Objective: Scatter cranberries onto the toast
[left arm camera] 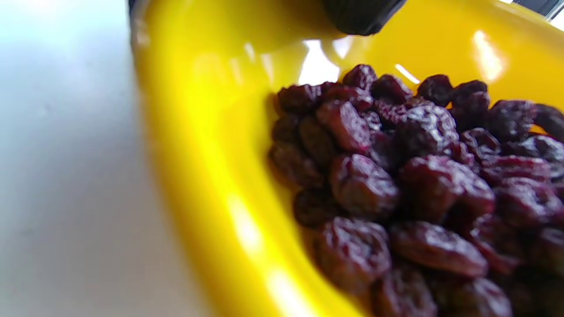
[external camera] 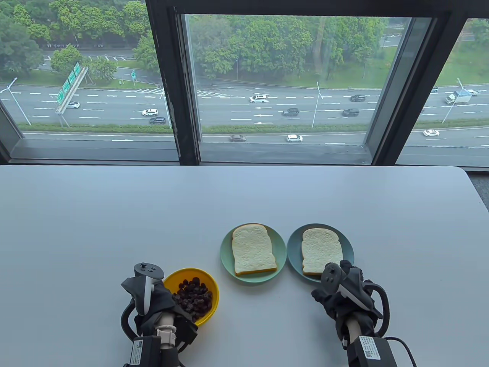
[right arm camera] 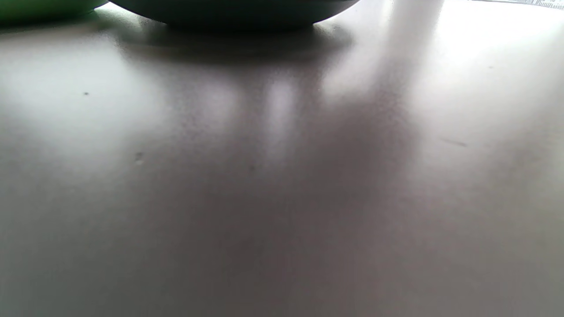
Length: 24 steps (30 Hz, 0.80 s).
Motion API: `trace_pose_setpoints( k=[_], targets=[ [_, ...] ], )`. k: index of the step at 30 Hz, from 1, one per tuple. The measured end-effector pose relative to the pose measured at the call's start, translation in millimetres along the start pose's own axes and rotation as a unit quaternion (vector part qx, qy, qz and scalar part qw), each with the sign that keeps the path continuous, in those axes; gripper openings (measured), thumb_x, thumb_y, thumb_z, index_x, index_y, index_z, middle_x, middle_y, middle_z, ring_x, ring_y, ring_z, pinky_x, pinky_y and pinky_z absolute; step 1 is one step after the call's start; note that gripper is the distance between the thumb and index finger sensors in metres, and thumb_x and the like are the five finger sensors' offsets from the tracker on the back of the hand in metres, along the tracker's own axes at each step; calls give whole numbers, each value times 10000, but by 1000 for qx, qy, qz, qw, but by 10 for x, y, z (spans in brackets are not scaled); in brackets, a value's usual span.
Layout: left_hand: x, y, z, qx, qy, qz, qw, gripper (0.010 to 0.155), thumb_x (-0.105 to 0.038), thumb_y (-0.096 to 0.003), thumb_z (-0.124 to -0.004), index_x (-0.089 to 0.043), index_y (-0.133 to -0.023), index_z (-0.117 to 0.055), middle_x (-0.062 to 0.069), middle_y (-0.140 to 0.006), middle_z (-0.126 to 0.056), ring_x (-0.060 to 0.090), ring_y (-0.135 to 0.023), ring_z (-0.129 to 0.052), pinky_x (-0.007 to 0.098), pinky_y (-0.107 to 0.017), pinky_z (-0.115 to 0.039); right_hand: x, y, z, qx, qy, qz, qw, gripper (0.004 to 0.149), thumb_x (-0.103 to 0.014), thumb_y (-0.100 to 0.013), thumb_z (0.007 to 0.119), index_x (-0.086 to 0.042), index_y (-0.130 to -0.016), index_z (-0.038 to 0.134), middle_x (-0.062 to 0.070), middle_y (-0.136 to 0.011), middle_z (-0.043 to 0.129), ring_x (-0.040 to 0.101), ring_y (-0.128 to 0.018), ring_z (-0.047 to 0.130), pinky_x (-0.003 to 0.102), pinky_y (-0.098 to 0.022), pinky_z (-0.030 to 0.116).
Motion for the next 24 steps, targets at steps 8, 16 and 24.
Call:
trace_pose_setpoints(
  k=[8, 16, 24],
  targets=[
    [-34, 34, 32, 8, 97, -55, 994, 569, -335, -466, -732, -325, -1013, -580, 29, -747, -824, 215, -522, -915, 276, -260, -940, 12, -4, 4, -2, -4, 1, 1000, 807, -691, -395, 456, -318, -1020, 108, 151, -1057, 56, 446, -991, 191, 660, -681, 380],
    [-53, 58, 40, 24, 172, -107, 979, 550, -304, -442, -757, -262, -972, -618, 114, -669, -800, 318, -418, -867, 325, -147, -950, 37, -6, 3, -2, -9, 3, 1000, 804, -688, -396, 457, -313, -1023, 120, 152, -1057, 64, 449, -990, 198, 656, -681, 389],
    [-152, 71, -38, 84, 238, -180, 951, 536, -288, -430, -761, -184, -941, -638, 152, -622, -795, 344, -360, -865, 330, -92, -958, 48, -11, 4, -2, -10, 4, 1000, 804, -687, -396, 457, -315, -1022, 117, 152, -1058, 65, 448, -990, 201, 653, -683, 394]
  ],
)
Point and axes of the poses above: the tracker on the back of each hand, its own x axis roughly to the little-finger side, its own y axis roughly from the fingertips to the wrist, z = x × y, the point moved 2 cm from there along -y, roughly from the wrist to the fingertips
